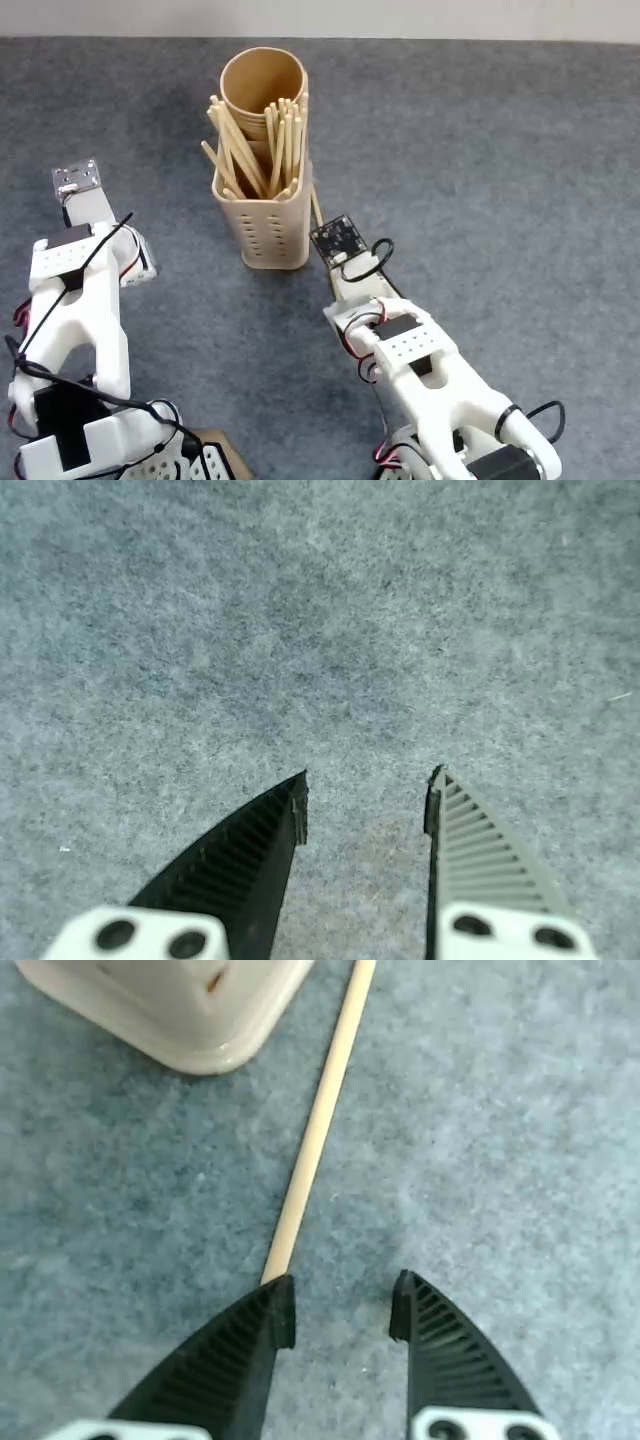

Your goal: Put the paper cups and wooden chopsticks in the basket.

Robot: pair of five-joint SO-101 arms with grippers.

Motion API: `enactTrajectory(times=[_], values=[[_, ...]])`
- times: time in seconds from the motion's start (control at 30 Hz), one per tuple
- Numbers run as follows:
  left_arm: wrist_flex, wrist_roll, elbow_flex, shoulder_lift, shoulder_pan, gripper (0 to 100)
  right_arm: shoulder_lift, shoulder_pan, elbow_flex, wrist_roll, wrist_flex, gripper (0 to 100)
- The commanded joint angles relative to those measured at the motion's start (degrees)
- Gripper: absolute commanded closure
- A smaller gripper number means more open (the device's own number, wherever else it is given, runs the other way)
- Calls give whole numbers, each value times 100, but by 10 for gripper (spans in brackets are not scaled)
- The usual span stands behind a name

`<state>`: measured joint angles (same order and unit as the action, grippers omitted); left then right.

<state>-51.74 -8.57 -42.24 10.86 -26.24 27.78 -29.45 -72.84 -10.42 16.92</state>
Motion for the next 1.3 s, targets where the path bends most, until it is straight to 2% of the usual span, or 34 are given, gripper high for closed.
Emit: enactTrajectory(times=[0.0, 0.1, 0.3, 0.57, 0.7, 0.77, 0.83, 0.9, 0.97, 1.1, 1.27], values=[[70, 79, 13, 31, 92, 793, 119, -119, 145, -26, -66, 832], [70, 79, 13, 31, 92, 793, 479, -101, 171, 299, -66, 832], [70, 79, 13, 48, 92, 793, 910, -119, 163, 352, -66, 832], [70, 79, 13, 48, 101, 793, -119, -593, 189, 352, -154, 832], [70, 79, 13, 48, 92, 793, -884, -268, 497, 352, 57, 838], [62, 79, 13, 57, 92, 793, -1156, -242, 919, 352, 453, 886], [62, 79, 13, 57, 92, 793, -1332, -163, 1244, 352, 884, 990], [35, 79, 13, 57, 92, 793, -1393, 66, 1455, 360, 1200, 985], [-53, 79, 13, 66, 92, 793, -1288, 514, 1569, 580, 1288, 995], [-53, 79, 13, 66, 92, 793, -760, 1402, 1622, 1644, 1288, 994], [-26, 62, 22, 66, 84, 793, 251, 1587, 1596, 1714, 1288, 994]])
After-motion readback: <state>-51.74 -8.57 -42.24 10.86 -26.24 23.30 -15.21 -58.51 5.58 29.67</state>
